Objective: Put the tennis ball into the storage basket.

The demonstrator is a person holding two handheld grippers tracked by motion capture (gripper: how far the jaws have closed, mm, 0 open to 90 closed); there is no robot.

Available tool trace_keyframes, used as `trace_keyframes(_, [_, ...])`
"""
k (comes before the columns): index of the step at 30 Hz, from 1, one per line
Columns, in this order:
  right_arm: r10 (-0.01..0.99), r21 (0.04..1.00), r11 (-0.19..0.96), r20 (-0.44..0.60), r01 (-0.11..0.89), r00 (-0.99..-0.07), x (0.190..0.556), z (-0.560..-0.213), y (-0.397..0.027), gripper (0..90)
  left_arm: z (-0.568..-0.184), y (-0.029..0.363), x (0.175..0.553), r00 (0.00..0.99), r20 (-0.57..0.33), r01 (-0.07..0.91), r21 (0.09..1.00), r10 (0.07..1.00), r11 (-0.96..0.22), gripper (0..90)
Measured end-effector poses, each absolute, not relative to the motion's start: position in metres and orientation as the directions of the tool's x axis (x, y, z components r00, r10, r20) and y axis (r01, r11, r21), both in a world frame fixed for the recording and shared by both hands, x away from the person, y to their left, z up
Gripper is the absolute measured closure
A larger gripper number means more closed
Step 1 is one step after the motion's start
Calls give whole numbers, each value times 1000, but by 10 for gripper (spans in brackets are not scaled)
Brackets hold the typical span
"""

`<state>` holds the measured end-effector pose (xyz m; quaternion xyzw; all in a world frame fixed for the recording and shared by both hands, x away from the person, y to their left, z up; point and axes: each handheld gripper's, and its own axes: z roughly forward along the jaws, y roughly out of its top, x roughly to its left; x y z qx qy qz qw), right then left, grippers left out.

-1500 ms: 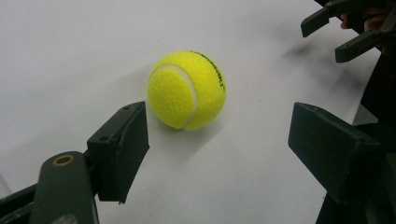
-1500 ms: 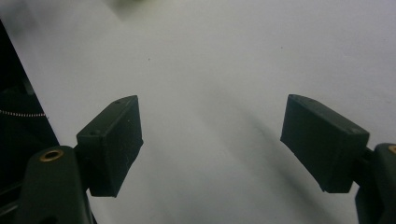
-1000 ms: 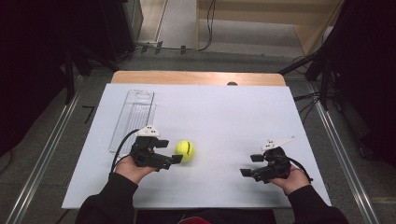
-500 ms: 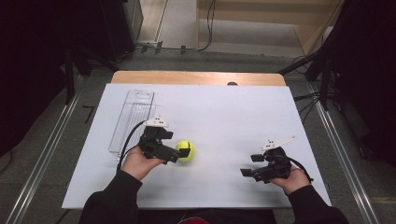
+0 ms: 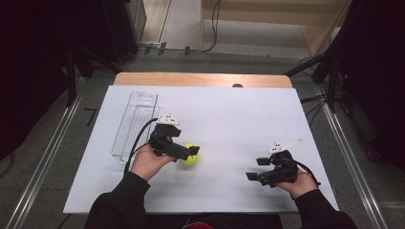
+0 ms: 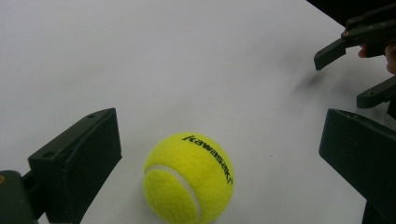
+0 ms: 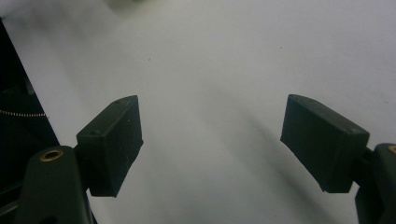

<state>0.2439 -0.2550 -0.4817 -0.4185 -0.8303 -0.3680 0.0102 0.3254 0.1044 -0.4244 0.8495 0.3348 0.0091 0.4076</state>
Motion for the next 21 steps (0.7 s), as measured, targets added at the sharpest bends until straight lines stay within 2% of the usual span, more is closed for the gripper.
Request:
trace_keyframes(8, [687, 599, 377, 331, 706, -647, 244, -482, -254, 185, -432, 97, 328, 786, -231, 554, 677, 574, -485, 0])
trace_keyframes(21, [684, 601, 375, 334, 706, -648, 244, -482, -254, 185, -450, 92, 327, 788, -244, 560, 665, 565, -494, 0])
